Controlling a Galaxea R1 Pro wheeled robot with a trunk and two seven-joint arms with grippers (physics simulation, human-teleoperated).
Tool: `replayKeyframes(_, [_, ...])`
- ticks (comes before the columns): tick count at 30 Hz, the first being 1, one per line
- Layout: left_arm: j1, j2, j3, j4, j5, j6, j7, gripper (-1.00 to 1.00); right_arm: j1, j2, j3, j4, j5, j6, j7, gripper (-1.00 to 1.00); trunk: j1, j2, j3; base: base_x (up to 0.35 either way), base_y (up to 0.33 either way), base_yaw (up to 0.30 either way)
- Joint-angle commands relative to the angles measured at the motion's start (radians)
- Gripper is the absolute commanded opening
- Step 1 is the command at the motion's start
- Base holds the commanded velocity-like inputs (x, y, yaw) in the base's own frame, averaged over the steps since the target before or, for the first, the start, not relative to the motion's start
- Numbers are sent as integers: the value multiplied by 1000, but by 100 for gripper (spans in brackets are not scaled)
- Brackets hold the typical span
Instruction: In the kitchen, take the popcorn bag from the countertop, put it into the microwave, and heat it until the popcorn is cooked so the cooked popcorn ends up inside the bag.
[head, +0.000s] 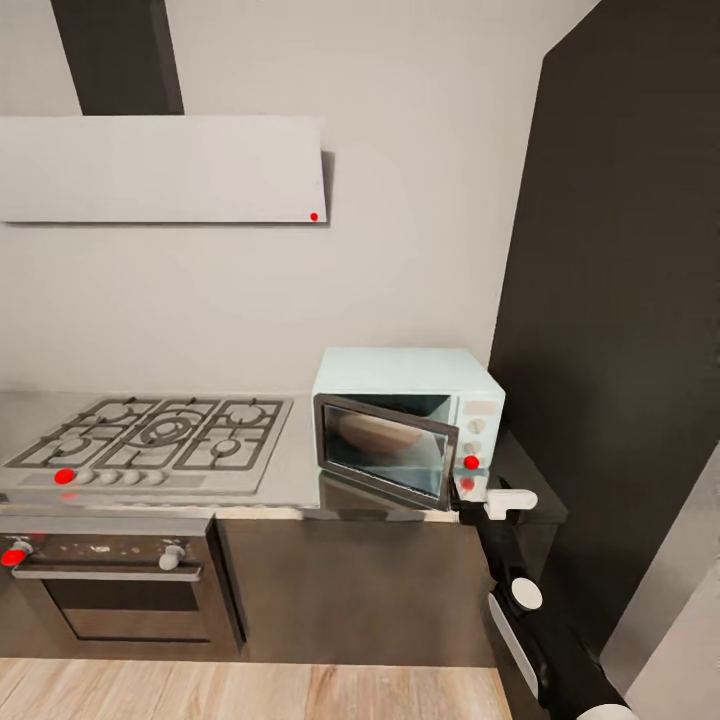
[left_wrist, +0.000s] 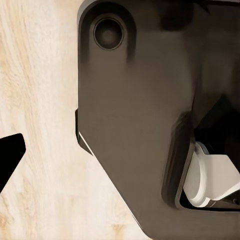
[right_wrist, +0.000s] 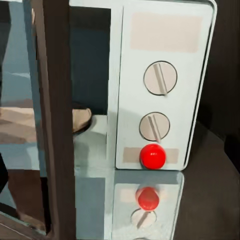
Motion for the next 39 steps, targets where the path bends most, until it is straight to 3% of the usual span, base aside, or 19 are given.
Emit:
replayKeyframes(1, [0, 0, 7, -1, 1, 1, 0, 100, -1, -1, 4, 0, 1, -2, -9, 100, 0, -1, -2, 127, -290, 0])
replayKeyframes(14, [0, 1, 8, -1, 1, 0, 0, 100, -1, -1, 4, 0, 1, -2, -9, 100, 0, -1, -2, 153, -258, 0])
replayKeyframes(39, [0, 2, 7, -1, 1, 1, 0, 100, -1, -1, 14, 5, 1, 0, -9, 100, 0, -1, -2, 76, -6, 0])
